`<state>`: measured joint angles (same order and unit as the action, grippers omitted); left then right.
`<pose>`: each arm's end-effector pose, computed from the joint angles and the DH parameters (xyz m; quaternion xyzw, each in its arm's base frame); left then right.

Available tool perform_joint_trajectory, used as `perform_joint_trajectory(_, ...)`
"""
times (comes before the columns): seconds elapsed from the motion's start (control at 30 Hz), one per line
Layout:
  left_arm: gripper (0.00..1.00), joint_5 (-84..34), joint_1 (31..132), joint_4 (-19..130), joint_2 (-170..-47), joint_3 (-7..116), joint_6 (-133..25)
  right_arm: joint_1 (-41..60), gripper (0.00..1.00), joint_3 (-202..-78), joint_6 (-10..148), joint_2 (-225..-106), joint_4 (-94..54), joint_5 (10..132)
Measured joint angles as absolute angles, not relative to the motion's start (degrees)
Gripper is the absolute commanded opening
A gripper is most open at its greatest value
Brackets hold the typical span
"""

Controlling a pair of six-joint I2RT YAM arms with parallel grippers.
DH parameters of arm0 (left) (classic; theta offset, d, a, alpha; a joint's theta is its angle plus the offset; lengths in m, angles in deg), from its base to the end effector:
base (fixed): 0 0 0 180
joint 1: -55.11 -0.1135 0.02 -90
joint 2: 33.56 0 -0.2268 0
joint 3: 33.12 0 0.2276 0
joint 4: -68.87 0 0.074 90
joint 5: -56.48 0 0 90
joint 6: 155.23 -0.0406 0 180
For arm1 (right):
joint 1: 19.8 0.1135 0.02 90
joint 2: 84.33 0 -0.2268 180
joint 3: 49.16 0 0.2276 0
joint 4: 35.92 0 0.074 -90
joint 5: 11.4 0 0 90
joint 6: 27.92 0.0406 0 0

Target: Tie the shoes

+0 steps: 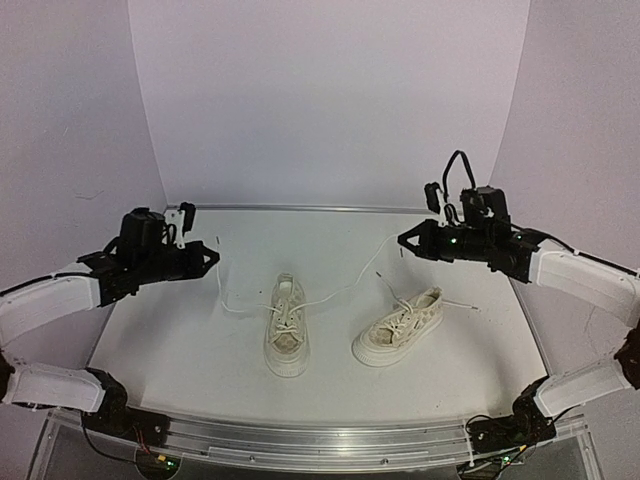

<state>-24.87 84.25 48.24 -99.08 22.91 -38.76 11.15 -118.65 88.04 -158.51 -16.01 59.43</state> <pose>0.2147 -0.1267 0.2251 0.0578 0.8630 -0.2900 0.4097 0.2394 0.1591 0.2663 -0.1260 0.8251 0.3770 0.4016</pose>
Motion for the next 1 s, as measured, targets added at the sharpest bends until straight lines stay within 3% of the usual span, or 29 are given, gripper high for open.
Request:
perform_joint_trajectory(0.27, 0.0, -25.68, 84.7, 43.71, -75.79, 16.52, -43.19, 15.76, 0.0, -130.79, 87.55, -167.1, -17.62, 51.04)
perform_joint_trajectory(0.57, 0.0, -21.9, 84.74, 43.03, -60.0, 11.63, -43.23, 32.59, 0.0, -159.01, 87.27, -195.18, -19.1, 47.31)
perform_joint_trajectory(0.6, 0.0, -21.66, 84.74, 43.03, -58.45, 11.3, -43.22, 33.83, 0.08, -161.72, 87.46, -197.99, -19.27, 47.11)
perform_joint_trajectory(0.7, 0.0, -21.56, 84.79, 43.02, -54.65, 10.81, -43.19, 37.21, 0.51, -170.09, 88.48, -206.57, -19.59, 46.01)
perform_joint_trajectory(0.77, 0.0, -21.66, 84.81, 43.04, -53.09, 10.76, -43.19, 38.76, 0.64, -173.13, 89.19, -210.77, -19.73, 45.23)
perform_joint_trajectory(0.87, 0.0, -21.62, 84.81, 42.76, -52.99, 10.74, -43.14, 39.7, 0.74, -172.83, 89.54, -212.76, -18.79, 44.67)
perform_joint_trajectory(1.0, 0.0, -21.67, 84.81, 42.55, -54.54, 10.56, -42.91, 38.28, 0.75, -168.05, 89.1, -209.78, -18.44, 44.69)
